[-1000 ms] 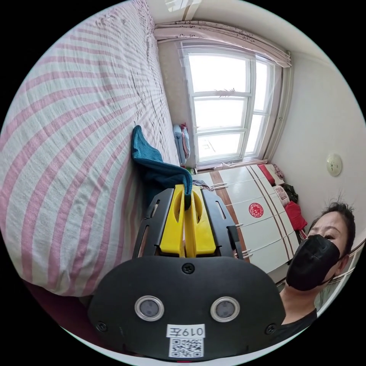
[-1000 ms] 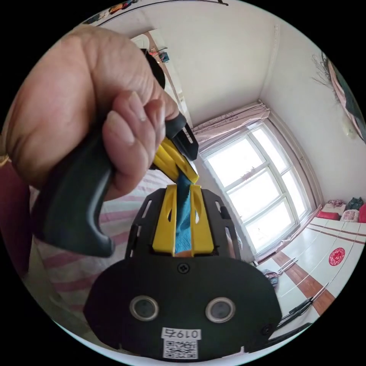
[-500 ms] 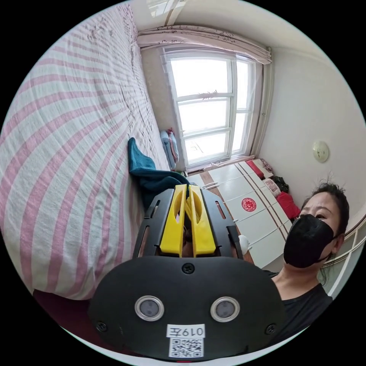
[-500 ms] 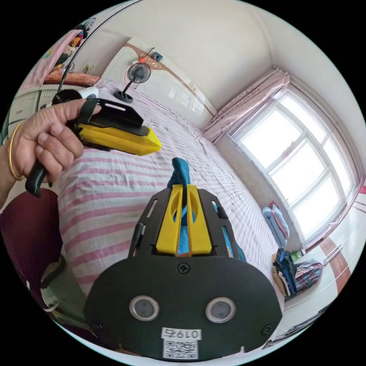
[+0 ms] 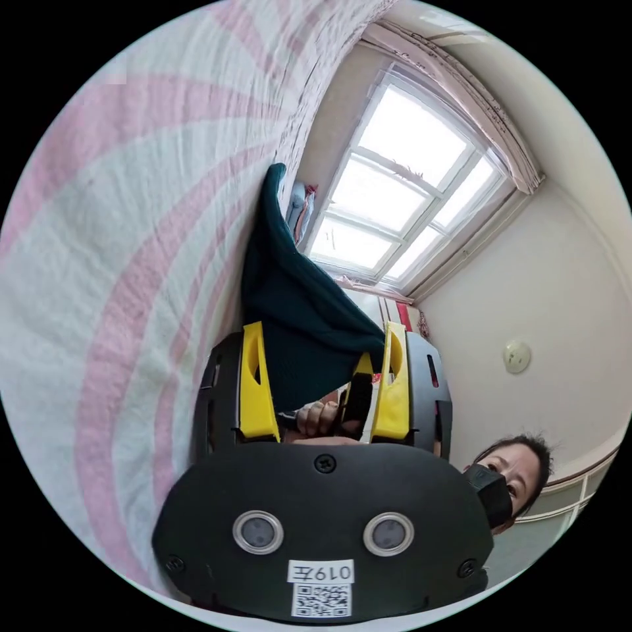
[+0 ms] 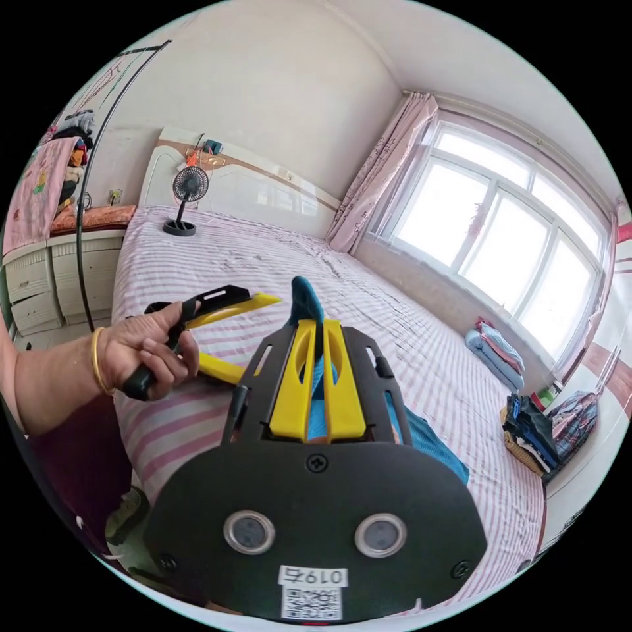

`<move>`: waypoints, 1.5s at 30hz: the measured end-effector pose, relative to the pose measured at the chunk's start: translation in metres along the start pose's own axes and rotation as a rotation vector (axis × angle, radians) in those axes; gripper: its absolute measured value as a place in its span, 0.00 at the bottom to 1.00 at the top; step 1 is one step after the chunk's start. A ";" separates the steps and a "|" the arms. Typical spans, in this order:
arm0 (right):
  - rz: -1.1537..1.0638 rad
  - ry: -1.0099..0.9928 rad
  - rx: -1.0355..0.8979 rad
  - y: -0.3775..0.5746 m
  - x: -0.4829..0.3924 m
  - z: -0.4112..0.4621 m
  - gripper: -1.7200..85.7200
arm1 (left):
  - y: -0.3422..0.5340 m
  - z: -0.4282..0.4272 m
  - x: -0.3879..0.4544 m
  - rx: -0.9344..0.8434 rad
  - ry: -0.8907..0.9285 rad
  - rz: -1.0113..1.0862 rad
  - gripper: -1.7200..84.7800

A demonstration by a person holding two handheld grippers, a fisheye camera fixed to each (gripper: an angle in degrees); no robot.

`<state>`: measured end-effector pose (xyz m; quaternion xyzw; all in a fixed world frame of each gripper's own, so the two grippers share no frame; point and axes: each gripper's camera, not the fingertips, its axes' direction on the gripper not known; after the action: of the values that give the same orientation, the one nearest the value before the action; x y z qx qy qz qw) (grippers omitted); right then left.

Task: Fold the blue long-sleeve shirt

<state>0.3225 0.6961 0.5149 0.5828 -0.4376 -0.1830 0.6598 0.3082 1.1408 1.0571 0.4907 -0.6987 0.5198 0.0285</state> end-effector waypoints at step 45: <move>-0.026 -0.152 -0.009 0.127 -0.060 0.058 0.02 | -0.049 0.306 0.145 -0.155 -0.569 0.269 0.07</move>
<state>0.2090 0.7381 0.6070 0.5698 -0.4780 -0.2370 0.6250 0.4119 0.8158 1.0306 0.5158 -0.7747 0.3063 -0.1998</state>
